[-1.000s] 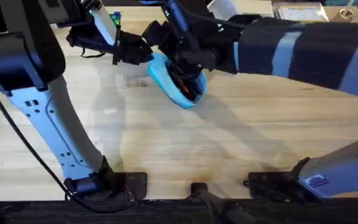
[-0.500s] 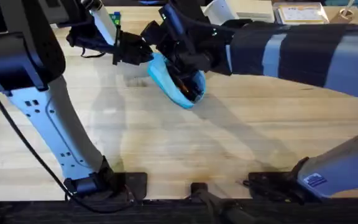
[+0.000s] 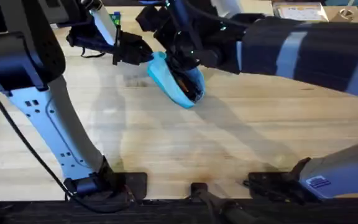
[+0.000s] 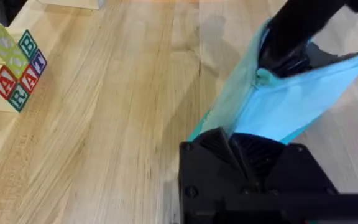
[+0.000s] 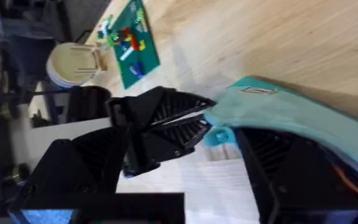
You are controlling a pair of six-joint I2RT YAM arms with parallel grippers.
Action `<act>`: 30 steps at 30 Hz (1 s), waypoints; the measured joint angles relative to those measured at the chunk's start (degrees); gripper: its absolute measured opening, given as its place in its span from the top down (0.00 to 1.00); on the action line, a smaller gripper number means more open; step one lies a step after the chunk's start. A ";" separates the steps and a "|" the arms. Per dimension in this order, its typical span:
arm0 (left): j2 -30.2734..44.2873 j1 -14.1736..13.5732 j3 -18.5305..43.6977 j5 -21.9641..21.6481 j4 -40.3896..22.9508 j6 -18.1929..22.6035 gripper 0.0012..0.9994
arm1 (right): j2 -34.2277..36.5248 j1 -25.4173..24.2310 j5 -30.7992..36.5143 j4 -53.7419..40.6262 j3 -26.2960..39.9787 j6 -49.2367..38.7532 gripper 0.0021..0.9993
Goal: Unzip the bag, pick up the pens from the table one at a time and place them inside, then zip the bag closed.
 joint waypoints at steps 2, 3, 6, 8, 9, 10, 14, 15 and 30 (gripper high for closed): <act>0.00 0.00 0.00 -0.04 -0.04 0.00 0.96 | -1.61 0.00 0.06 0.24 0.00 -0.90 0.00; 0.00 0.04 0.00 -0.04 -0.02 0.00 0.96 | -2.39 0.00 0.17 0.48 0.00 -1.30 0.00; 0.00 0.11 0.00 -0.04 -0.02 0.02 0.96 | -4.93 0.00 0.39 1.03 0.00 -2.10 0.00; 0.00 0.11 0.00 -0.04 -0.02 0.00 0.96 | -6.14 0.00 0.39 2.65 0.00 -3.24 0.00; 0.00 0.11 0.00 -0.04 -0.02 0.00 0.96 | -6.59 0.00 0.39 3.70 0.00 -4.05 0.00; 0.00 0.11 0.00 -0.04 -0.04 0.00 0.96 | -7.66 0.00 0.39 5.84 0.00 -6.86 0.00; 0.00 0.11 0.00 -0.04 -0.02 0.00 0.96 | -9.21 0.00 0.39 6.08 0.00 -12.25 0.00; 0.01 0.11 0.00 -0.04 -0.02 0.00 0.96 | -9.67 0.00 0.39 6.08 0.00 -13.94 0.00; 0.02 0.11 0.00 -0.04 -0.02 0.00 0.96 | -14.26 0.00 -0.15 3.48 0.02 -34.54 0.00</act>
